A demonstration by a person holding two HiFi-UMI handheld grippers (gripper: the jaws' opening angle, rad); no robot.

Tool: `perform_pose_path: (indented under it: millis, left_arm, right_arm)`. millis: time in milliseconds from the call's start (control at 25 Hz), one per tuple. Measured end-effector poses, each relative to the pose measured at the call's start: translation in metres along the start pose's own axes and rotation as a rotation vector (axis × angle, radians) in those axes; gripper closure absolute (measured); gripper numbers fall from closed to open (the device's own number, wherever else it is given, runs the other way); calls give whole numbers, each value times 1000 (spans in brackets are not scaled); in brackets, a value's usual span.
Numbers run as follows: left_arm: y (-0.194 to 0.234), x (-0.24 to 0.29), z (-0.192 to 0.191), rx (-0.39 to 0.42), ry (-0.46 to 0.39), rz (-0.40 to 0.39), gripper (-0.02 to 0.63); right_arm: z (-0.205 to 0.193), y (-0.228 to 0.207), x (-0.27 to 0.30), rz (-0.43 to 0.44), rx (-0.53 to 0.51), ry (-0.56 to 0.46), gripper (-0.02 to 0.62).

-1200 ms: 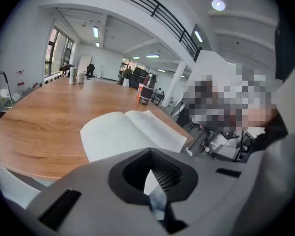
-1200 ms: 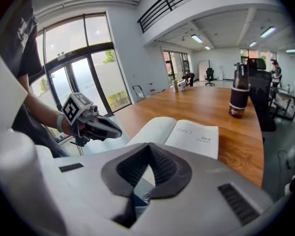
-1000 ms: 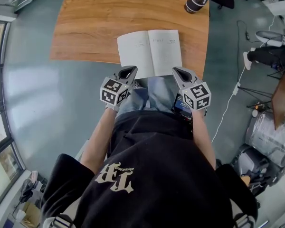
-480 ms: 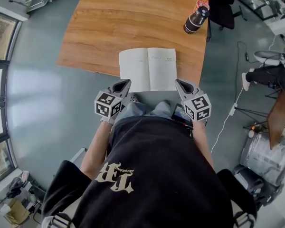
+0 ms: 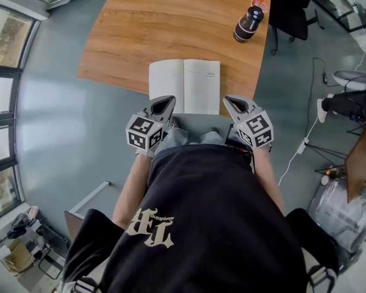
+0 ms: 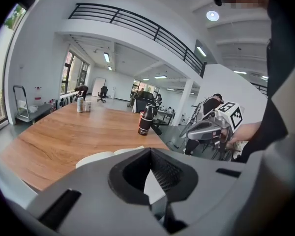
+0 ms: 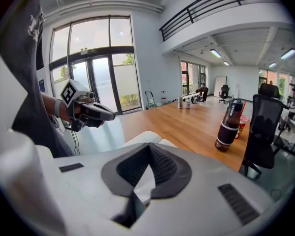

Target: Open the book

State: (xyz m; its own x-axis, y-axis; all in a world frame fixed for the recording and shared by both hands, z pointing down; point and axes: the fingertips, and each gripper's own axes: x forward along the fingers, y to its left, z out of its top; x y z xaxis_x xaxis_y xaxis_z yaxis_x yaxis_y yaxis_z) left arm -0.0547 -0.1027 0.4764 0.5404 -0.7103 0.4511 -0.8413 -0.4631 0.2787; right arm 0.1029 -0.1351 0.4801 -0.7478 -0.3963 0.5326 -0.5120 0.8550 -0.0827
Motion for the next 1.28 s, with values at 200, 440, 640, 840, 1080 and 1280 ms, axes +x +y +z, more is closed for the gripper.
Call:
perform_pose_path:
  millis: [200,440,640,840,1080,1280]
  left_arm:
    - [-29,8,0,9,-6,-2,601]
    - [-43,11,-7,-3,-7,7,601]
    - [-53,14,-2,-4,-27,-2,601]
    - [-54,11,-3,-2,-31,4,601]
    - [-49,6,-6,-10,-33,26,601]
    - [-47,3,-10,-12,-33,33,601]
  right_arm:
    - [0,-19,-18,-4,-18,-23,607]
    - [-14,-40,-36,-33,-20,-10,607]
    - [-11,-41,-41,-36,-29,-10,607]
    - [-7,-34,-39,-26,-39,-17,607]
    - [-7,-27,-34,-8,-54,-8,607]
    - [-7,-21,-31,0,-58,-6,607]
